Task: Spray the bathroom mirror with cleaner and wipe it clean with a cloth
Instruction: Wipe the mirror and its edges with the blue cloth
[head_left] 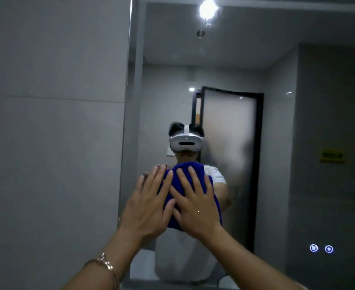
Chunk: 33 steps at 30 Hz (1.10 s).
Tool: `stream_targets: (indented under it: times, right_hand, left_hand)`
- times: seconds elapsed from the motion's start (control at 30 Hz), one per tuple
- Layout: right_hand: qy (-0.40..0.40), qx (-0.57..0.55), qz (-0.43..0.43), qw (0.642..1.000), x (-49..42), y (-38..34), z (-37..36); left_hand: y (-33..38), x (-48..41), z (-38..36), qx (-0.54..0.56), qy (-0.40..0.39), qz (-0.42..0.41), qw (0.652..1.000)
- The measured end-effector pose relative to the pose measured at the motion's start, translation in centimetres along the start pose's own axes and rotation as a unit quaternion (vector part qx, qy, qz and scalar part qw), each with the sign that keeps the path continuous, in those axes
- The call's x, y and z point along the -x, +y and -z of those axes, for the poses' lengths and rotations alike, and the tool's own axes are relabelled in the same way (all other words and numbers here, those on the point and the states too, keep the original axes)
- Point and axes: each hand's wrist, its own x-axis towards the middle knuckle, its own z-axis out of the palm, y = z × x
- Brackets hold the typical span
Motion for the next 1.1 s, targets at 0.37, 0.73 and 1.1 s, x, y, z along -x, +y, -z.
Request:
stream_targets:
  times: [0.37,0.73,1.1]
  right_hand:
    - [-0.013,-0.007,-0.04,0.999,-19.2,8.3,8.8]
    - [0.035,-0.026,-0.095,0.994,-13.0,9.7,7.0]
    - [0.001,-0.004,-0.011,1.0,-4.2,15.5,5.7]
  left_hand:
    - [-2.3,-9.8,7.5,-0.01,0.074,0.064,0.995]
    - [1.2,-11.2,5.7,0.042,0.091,0.056,0.993]
    - [9.4,-10.0,2.2,0.03,0.077,0.008,0.997]
